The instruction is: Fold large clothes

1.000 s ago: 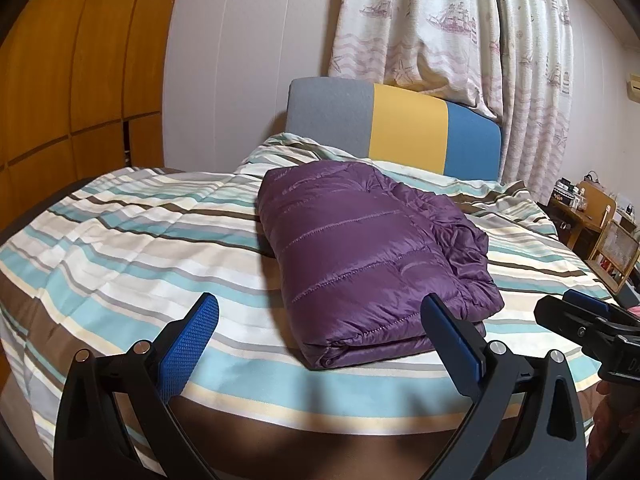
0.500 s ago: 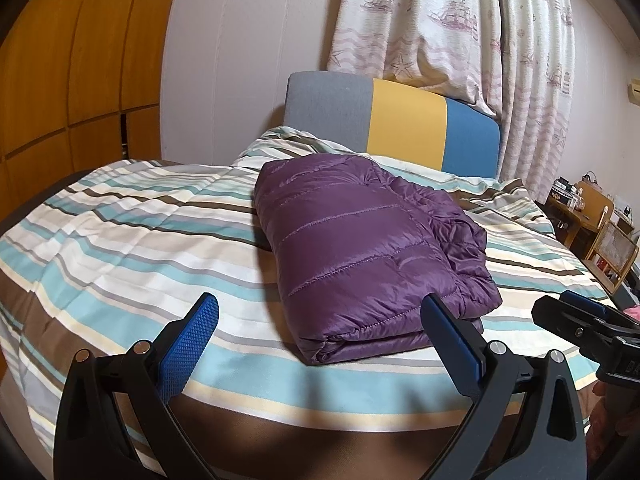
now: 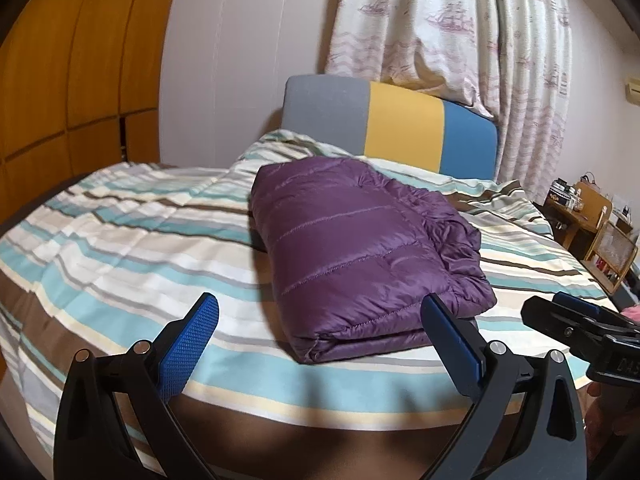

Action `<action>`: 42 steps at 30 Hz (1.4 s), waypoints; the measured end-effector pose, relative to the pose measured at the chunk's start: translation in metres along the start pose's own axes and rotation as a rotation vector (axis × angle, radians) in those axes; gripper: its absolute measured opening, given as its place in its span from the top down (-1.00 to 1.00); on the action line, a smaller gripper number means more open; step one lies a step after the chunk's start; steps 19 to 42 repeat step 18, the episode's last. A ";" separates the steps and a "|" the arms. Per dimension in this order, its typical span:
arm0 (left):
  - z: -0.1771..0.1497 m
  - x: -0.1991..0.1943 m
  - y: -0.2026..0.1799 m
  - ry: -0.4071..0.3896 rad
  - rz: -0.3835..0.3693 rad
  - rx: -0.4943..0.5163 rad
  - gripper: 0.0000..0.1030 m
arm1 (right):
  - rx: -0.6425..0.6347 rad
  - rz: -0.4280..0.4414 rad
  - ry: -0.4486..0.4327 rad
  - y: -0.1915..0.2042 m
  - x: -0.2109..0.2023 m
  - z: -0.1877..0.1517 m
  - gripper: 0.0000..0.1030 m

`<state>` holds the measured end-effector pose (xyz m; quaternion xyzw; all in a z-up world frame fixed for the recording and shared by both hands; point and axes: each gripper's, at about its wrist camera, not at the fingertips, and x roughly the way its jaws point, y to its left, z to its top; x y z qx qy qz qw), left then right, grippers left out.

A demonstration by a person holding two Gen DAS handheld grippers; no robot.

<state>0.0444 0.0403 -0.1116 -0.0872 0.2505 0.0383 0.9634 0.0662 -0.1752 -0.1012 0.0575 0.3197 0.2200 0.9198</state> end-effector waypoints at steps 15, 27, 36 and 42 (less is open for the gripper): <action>0.003 0.019 0.011 0.074 0.054 -0.015 -0.94 | 0.041 -0.002 0.030 -0.014 0.011 0.000 -0.96; 0.014 0.040 0.028 0.118 0.153 -0.008 -0.94 | 0.098 -0.069 0.062 -0.038 0.022 0.004 -0.96; 0.014 0.040 0.028 0.118 0.153 -0.008 -0.94 | 0.098 -0.069 0.062 -0.038 0.022 0.004 -0.96; 0.014 0.040 0.028 0.118 0.153 -0.008 -0.94 | 0.098 -0.069 0.062 -0.038 0.022 0.004 -0.96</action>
